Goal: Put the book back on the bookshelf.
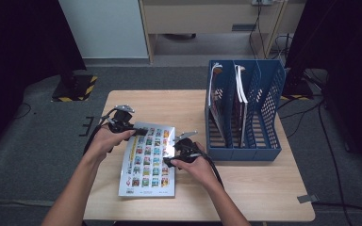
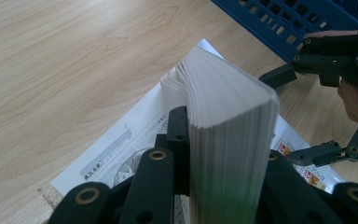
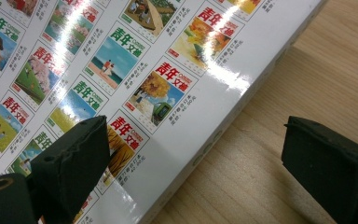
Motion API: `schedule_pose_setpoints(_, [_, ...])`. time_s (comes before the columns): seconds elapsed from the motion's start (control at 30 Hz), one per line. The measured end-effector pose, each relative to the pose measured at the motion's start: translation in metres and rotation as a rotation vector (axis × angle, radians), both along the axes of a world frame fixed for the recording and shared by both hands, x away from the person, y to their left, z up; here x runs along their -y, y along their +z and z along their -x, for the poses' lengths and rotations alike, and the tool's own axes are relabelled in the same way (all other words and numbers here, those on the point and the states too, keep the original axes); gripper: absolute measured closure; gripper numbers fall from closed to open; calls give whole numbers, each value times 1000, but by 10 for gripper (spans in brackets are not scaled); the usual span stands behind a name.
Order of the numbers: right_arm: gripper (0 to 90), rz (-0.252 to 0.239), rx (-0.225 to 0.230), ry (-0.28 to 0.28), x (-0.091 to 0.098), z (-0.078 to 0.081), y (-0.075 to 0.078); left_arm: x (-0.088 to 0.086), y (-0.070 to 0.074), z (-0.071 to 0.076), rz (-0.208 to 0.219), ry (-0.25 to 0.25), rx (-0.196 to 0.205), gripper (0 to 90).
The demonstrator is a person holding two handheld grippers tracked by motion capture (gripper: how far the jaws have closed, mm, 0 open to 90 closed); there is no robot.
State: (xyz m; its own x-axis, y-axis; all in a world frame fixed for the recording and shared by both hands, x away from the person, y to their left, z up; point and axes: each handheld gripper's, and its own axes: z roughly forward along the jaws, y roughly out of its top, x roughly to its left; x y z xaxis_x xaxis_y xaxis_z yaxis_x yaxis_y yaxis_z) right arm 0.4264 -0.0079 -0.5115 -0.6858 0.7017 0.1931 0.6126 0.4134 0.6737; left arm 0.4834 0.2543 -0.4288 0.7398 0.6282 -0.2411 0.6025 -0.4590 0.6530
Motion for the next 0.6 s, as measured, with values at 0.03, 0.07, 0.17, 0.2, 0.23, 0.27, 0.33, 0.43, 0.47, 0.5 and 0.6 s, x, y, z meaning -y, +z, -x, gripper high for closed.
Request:
schedule_pose_setpoints(0.03, [81,1,0,0,0,-1,0,0,0,0,2,0,1,767])
schedule_pose_setpoints(0.07, [80,2,0,1,0,-1,1,0,1,0,2,-1,2,767])
schedule_pose_setpoints(0.17, [78,-2,-3,4,0,-2,2,0,5,1,3,-4,9,767])
schedule_pose_setpoints(0.2, [78,-2,-3,4,0,-2,2,0,5,1,3,-4,9,767])
schedule_pose_setpoints(0.23, [78,-3,0,5,0,-3,4,1,10,1,4,-9,18,767])
schedule_pose_setpoints(0.27, [78,-4,0,6,-1,-4,5,1,12,1,4,-10,22,767])
schedule_pose_setpoints(0.33, [79,-3,2,9,-1,-5,6,1,15,1,6,-12,28,767])
schedule_pose_setpoints(0.43, [78,-14,1,12,-1,-8,10,1,21,2,20,-12,40,768])
schedule_pose_setpoints(0.47, [78,-13,-1,19,0,-9,12,1,24,3,20,-15,47,768])
schedule_pose_setpoints(0.5, [78,-10,4,23,0,-10,12,1,26,3,20,-14,49,768])
schedule_pose_setpoints(0.6, [79,-7,-5,21,0,-12,15,0,30,4,22,-15,56,768])
